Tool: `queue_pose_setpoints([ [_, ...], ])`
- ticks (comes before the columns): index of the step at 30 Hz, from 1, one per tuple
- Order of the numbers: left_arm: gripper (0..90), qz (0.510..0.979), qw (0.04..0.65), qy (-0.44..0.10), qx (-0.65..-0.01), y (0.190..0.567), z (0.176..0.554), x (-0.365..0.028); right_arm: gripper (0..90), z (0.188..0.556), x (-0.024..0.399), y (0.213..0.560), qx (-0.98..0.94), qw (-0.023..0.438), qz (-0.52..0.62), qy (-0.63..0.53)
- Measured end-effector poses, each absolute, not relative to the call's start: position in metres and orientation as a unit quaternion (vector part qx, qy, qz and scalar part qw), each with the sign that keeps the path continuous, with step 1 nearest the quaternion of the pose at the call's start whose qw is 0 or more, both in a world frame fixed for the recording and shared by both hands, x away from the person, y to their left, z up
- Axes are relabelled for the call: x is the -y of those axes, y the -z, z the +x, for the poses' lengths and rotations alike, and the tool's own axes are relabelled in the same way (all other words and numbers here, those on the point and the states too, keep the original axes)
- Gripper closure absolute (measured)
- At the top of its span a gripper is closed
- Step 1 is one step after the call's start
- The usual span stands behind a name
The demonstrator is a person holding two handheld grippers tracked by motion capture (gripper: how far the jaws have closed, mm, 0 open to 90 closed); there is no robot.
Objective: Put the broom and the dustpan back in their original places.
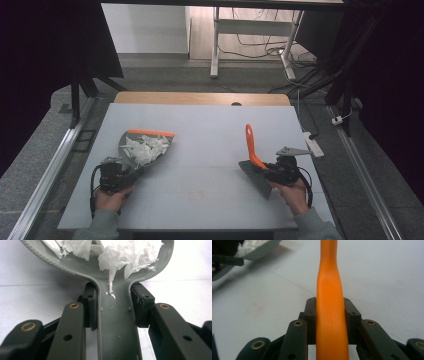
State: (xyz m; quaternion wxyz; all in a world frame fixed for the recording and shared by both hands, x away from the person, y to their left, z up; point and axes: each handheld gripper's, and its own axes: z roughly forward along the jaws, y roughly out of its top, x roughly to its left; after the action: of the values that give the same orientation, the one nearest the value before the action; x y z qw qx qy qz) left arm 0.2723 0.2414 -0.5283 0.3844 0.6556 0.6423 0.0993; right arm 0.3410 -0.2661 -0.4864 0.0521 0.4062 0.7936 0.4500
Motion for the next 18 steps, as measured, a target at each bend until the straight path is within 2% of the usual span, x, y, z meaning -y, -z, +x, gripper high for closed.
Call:
queue_pose_setpoints([
  [18, 60.4, 0.658, 0.361, -0.091, -0.655, 0.537, 0.278, -0.235, 67.8, 0.363, 0.273, 0.496, -0.802, 0.081, 0.436, -0.399],
])
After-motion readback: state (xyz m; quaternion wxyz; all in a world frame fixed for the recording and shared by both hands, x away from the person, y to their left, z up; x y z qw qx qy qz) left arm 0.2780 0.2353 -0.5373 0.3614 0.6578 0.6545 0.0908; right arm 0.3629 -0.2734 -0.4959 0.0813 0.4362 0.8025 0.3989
